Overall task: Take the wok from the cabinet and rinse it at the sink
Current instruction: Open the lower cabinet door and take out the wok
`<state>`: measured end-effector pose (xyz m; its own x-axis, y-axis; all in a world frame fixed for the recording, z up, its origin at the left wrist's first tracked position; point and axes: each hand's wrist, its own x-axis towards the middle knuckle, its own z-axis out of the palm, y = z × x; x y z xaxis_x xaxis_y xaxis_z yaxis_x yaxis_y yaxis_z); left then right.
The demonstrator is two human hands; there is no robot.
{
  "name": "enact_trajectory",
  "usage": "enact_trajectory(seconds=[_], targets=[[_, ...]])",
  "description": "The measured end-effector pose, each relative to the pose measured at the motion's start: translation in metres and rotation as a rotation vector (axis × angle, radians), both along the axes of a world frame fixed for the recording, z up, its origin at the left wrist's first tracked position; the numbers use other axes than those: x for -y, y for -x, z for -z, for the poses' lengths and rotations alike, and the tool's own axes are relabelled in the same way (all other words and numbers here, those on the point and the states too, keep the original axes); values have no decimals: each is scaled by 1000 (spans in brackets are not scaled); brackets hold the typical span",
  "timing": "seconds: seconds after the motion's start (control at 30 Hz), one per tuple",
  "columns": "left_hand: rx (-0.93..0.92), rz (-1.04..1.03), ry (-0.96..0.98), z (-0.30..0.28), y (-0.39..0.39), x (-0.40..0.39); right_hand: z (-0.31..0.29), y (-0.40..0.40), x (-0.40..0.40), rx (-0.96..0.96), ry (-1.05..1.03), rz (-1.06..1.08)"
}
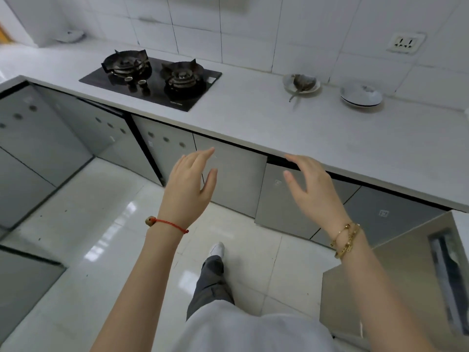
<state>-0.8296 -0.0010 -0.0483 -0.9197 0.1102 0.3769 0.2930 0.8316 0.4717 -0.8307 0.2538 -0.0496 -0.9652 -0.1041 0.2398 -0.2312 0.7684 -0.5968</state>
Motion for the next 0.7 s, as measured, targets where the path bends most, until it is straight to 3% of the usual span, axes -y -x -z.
enact_trajectory(seconds=[0.4,0.7], targets=[[33,290,22,-6,242,52,5,178,73,35,94,276],[108,465,-3,4,326,64,11,218,95,46,92,456]])
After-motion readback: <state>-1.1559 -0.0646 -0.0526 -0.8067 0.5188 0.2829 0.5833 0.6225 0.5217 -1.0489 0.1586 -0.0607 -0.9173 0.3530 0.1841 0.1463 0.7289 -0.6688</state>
